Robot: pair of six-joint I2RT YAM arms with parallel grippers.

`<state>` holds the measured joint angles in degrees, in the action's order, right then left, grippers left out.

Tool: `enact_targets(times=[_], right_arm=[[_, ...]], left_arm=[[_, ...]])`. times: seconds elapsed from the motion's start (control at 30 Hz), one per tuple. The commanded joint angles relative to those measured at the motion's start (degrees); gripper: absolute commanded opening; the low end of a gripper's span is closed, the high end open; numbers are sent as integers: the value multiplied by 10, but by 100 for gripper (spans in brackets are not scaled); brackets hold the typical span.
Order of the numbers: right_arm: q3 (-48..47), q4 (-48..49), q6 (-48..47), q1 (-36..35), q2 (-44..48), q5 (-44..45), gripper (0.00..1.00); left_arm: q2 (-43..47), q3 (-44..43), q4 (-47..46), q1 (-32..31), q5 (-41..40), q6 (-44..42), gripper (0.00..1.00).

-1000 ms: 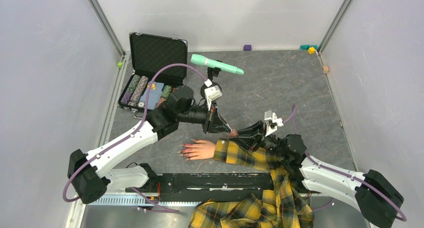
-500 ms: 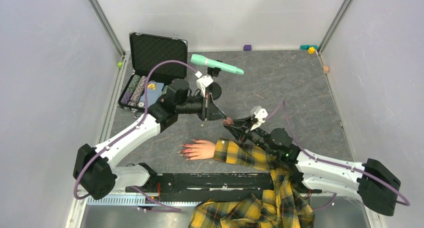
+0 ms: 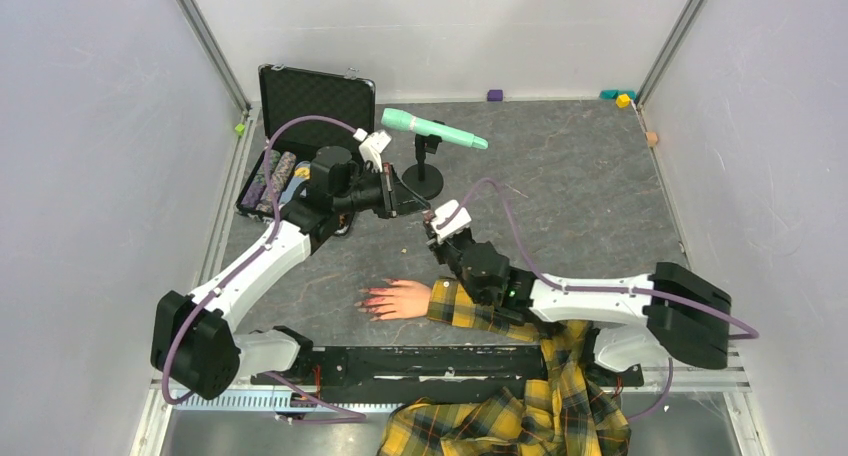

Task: Paint the nails
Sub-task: Unscrew the nail polish bottle.

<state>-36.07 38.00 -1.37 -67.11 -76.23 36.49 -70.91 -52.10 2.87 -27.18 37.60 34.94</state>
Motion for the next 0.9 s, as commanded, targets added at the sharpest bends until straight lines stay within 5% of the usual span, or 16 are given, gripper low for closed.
enact_targets(times=[0.0,0.27,0.5,0.57,0.73,0.87], right_arm=[[-76,46,-42,-8,-44,131,0],[-64,62,-22,-19,-41,131,0],[-15,83,-12,-10,5,80,0],[-6,79,1,0,14,50,0],[15,61,39,37,48,-52,0],[26,51,81,92,83,-217,0]], left_arm=[[-3,8,24,1,15,17,2],[6,-4,42,4,10,5,6],[97,-13,72,9,-72,-60,88],[127,-14,88,15,-117,-79,99],[181,-8,92,27,-173,-111,100],[186,-6,80,27,-150,-125,100]])
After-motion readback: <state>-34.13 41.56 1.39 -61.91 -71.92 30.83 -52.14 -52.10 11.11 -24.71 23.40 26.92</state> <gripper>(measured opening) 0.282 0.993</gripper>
